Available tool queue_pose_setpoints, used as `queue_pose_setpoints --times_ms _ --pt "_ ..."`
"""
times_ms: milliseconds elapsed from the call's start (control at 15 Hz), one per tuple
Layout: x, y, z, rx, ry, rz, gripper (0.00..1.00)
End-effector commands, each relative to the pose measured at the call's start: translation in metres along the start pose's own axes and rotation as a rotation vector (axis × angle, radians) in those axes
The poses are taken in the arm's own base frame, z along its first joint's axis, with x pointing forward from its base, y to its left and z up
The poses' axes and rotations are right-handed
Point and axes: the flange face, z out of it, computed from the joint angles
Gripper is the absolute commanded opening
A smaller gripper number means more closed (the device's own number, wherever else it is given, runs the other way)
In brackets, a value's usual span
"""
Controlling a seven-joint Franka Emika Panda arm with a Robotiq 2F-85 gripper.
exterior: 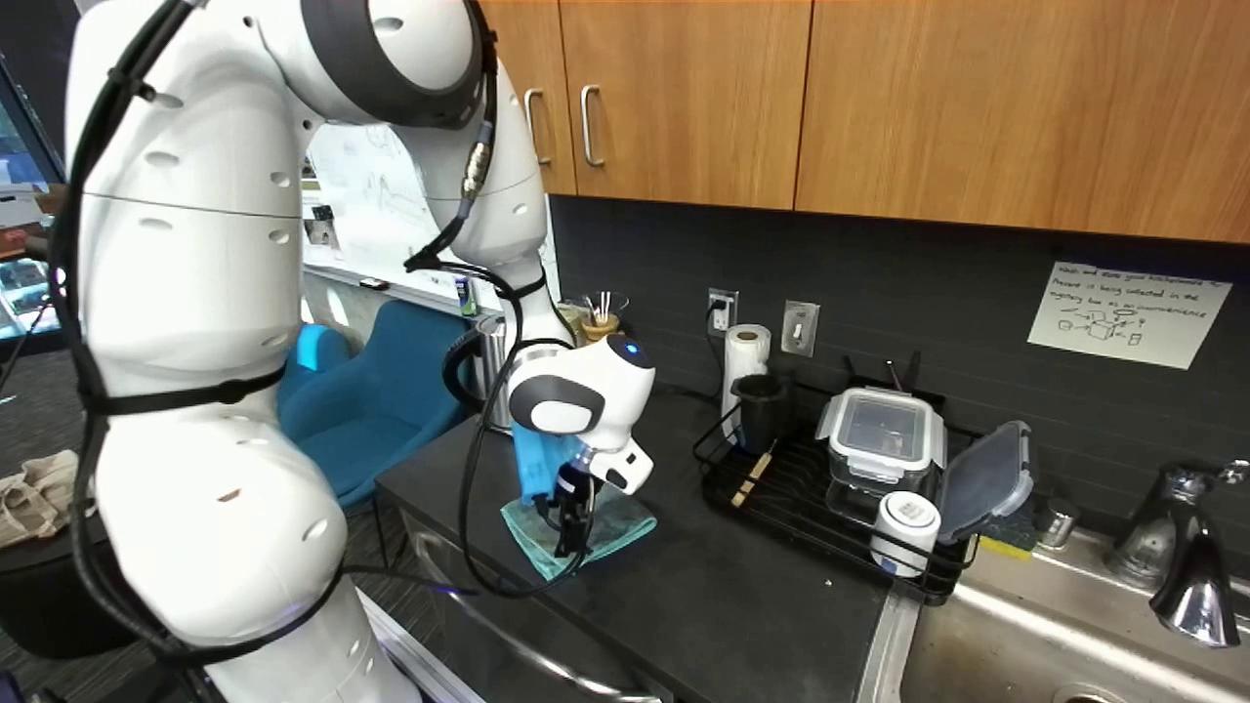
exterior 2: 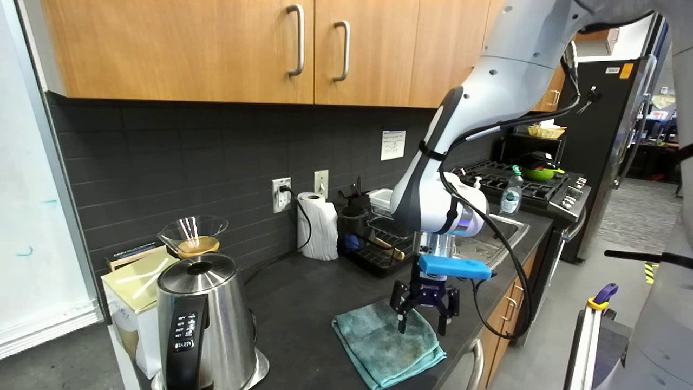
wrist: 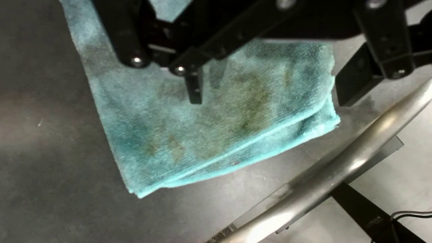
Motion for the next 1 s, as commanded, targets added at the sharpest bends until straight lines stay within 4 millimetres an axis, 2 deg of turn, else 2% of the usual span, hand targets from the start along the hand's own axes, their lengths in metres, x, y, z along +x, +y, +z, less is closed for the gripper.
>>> queue_pose_setpoints --times_ms 0,267,467,667,867,933 --pt "0.002 0.004 0.003 0.006 -0.007 0.009 1.0" --pt "0.004 0.01 0.006 0.007 -0.008 0.015 1.0" --pt "-0.005 0.017 0.004 0.007 0.022 -0.01 1.0" --pt "-0.014 0.025 0.005 -0.011 0.087 -0.136 1.0" --pt "-0.017 0.02 0.013 -0.006 0.102 -0.211 1.0" --pt "-0.011 0.022 0.016 -0.014 0.08 -0.162 1.0"
